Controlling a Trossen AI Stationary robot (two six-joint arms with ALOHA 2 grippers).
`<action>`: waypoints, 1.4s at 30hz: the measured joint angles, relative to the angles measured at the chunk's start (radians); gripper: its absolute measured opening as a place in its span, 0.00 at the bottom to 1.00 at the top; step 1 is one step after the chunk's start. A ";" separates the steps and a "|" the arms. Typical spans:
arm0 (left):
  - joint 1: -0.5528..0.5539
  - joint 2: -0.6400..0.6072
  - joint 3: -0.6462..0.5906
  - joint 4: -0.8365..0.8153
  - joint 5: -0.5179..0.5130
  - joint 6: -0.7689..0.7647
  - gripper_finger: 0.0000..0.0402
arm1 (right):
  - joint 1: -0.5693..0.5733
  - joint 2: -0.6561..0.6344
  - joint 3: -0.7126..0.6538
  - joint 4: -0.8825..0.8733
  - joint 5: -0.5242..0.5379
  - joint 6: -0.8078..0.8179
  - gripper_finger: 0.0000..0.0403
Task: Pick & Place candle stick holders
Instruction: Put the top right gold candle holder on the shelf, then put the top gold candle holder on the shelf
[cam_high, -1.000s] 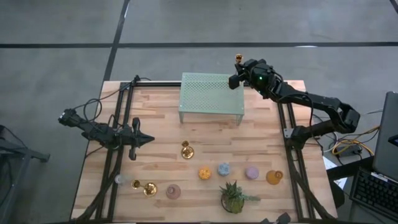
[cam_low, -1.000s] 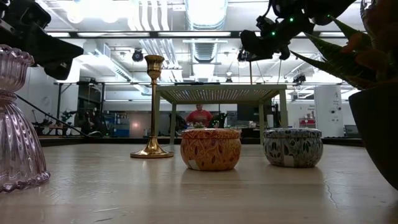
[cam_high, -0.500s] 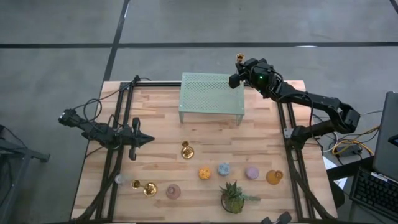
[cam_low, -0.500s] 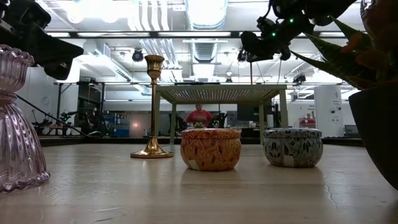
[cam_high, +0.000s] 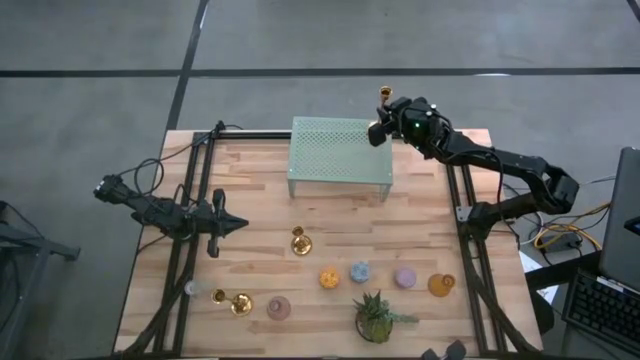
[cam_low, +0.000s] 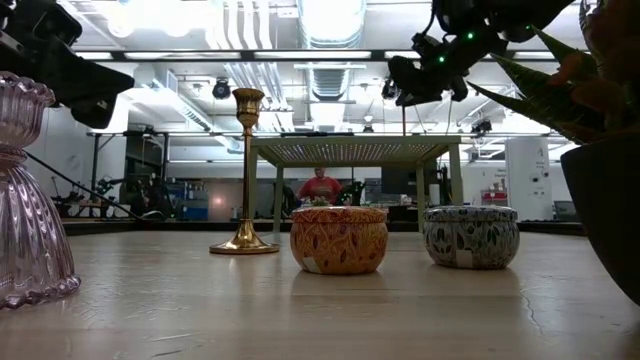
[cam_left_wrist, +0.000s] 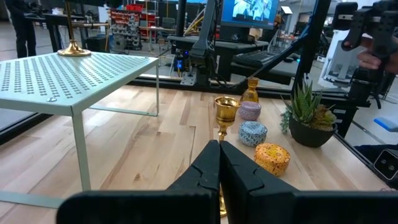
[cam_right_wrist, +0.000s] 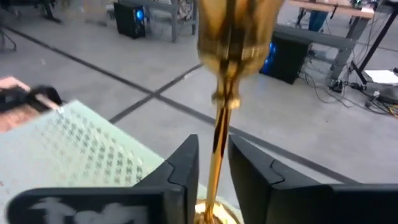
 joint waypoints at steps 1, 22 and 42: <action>0.000 0.000 0.000 0.000 0.000 0.000 0.01 | 0.000 0.000 0.000 -0.016 0.000 0.000 0.23; 0.000 0.000 0.000 0.000 0.000 0.000 0.01 | 0.152 -0.174 0.001 -0.433 -0.197 0.100 0.46; 0.000 0.000 0.000 0.000 0.000 0.000 0.01 | 0.702 0.050 0.000 -0.114 -0.365 -0.019 0.52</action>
